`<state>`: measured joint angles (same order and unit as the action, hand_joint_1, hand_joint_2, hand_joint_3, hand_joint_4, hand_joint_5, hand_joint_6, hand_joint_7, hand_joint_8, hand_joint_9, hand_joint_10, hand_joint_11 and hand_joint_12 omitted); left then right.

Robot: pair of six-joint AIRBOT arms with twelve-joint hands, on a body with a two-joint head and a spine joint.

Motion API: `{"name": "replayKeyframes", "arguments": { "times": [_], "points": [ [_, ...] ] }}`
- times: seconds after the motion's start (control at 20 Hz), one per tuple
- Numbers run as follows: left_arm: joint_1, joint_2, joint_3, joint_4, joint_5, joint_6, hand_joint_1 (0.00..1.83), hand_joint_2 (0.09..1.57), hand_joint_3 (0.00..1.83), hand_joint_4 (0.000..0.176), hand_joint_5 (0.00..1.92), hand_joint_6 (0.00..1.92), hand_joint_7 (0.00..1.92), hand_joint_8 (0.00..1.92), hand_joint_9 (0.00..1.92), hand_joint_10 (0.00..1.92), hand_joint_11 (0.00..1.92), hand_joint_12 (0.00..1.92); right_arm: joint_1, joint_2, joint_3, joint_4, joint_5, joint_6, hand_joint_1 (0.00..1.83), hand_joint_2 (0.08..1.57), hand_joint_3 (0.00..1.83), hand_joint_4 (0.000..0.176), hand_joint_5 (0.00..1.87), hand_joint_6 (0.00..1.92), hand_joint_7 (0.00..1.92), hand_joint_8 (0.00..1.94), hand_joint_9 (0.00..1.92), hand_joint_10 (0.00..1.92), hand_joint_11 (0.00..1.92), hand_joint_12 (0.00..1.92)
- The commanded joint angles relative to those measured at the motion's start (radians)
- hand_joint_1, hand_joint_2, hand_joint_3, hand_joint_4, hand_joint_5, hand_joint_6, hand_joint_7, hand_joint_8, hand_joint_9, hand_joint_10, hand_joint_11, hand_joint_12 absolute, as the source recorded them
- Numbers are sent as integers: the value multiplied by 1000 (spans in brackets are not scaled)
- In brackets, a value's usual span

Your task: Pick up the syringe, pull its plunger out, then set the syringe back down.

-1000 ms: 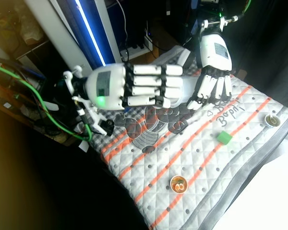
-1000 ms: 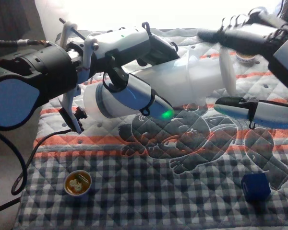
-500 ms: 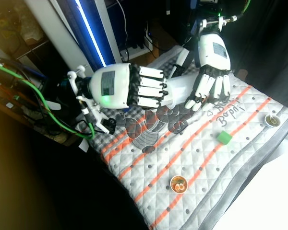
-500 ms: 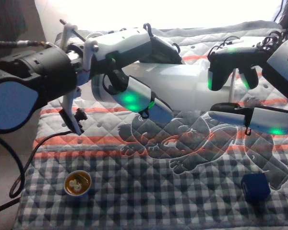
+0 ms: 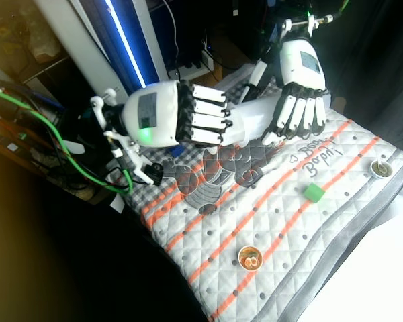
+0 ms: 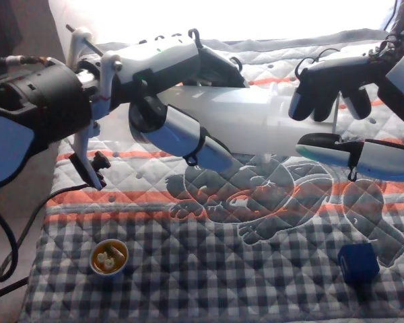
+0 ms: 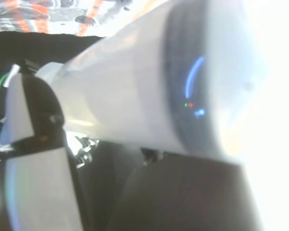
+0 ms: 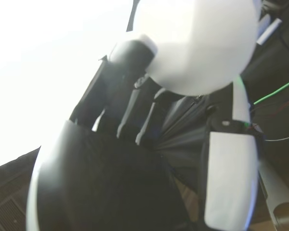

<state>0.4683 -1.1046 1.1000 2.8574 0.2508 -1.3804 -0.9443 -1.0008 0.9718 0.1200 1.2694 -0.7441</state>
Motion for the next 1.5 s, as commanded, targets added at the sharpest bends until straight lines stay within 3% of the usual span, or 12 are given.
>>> {"name": "replayKeyframes", "arguments": {
  "times": [0.0, 0.15, 0.3, 0.35, 0.45, 0.5, 0.6, 0.9, 1.0, 1.1, 1.2, 1.45],
  "points": [
    [-6, 18, 6, -15, 153, -12, 1108, 1206, 1, 0, 807, 1251, 723, 309, 273, 954, 0, 1754, 6, 15, 3, 30, 116, -10, 1220, 1161, 2, 0, 847, 1097, 950, 1238, 1014, 1414, 1021, 1668],
    [-3, 28, 0, -16, 159, -12, 1124, 1185, 2, 0, 842, 1184, 777, 200, 269, 884, 0, 1646, -2, 24, -2, 32, 122, -10, 1221, 1145, 0, 0, 857, 1134, 1007, 1079, 1028, 1247, 969, 1595],
    [3, 40, -6, -23, 165, -12, 1131, 1178, 1, 0, 853, 1167, 801, 179, 265, 941, 0, 1724, -19, 25, -5, 49, 139, -10, 1201, 1166, 3, 0, 823, 1221, 948, 1136, 970, 1279, 917, 1572],
    [4, 42, -6, -25, 166, -12, 1134, 1174, 0, 0, 864, 1151, 804, 149, 273, 854, 0, 1615, -24, 25, -5, 53, 143, -11, 1330, 1163, 0, 0, 771, 1234, 899, 1104, 915, 1323, 861, 1544],
    [6, 46, -8, -29, 169, -12, 1134, 1174, 0, 0, 864, 1154, 827, 112, 304, 773, 0, 1492, -34, 30, -8, 62, 151, -11, 1353, 1163, 0, 0, 772, 1178, 892, 1122, 903, 1375, 847, 1603],
    [8, 48, -9, -31, 171, -12, 1125, 1183, 3, 0, 845, 1186, 812, 94, 289, 767, 0, 1522, -38, 32, -9, 66, 155, -11, 1225, 1183, 6, 0, 790, 1197, 892, 1244, 883, 1339, 849, 1634],
    [13, 50, -9, -37, 174, -12, 1122, 1188, 2, 0, 836, 1200, 838, 87, 283, 875, 0, 1639, -48, 36, -11, 77, 164, -11, 1195, 1193, 2, 0, 823, 1132, 857, 1360, 861, 1384, 826, 1658],
    [19, 53, -10, -43, 177, -12, 1117, 1201, 0, 0, 816, 1229, 807, 33, 235, 795, 0, 1497, -70, 50, -16, 101, 187, -11, 1203, 1208, 2, 0, 773, 1165, 857, 1408, 809, 1526, 797, 1758],
    [21, 56, -11, -45, 180, -12, 1116, 1200, 0, 0, 815, 1232, 808, 28, 224, 807, 0, 1503, -75, 55, -17, 106, 191, -11, 1242, 1163, 0, 0, 831, 1058, 966, 1252, 944, 1351, 880, 1628],
    [23, 60, -13, -49, 182, -12, 1118, 1197, 0, 0, 822, 1222, 804, 20, 216, 818, 0, 1478, -85, 60, -19, 118, 203, -11, 1243, 1155, 0, 0, 808, 1108, 1008, 1145, 1010, 1155, 927, 1477],
    [24, 61, -13, -51, 184, -12, 1119, 1193, 0, 0, 829, 1211, 809, 20, 218, 793, 0, 1343, -97, 65, -21, 134, 219, -11, 1257, 1138, 0, 0, 864, 1000, 1021, 1159, 1038, 1142, 935, 1527],
    [26, 61, -13, -54, 186, -12, 1115, 1200, 0, 0, 818, 1230, 820, 17, 210, 827, 0, 1501, -112, 73, -25, 154, 240, -11, 1245, 1144, 0, 0, 888, 977, 976, 1233, 995, 1280, 923, 1621]
  ]
}}
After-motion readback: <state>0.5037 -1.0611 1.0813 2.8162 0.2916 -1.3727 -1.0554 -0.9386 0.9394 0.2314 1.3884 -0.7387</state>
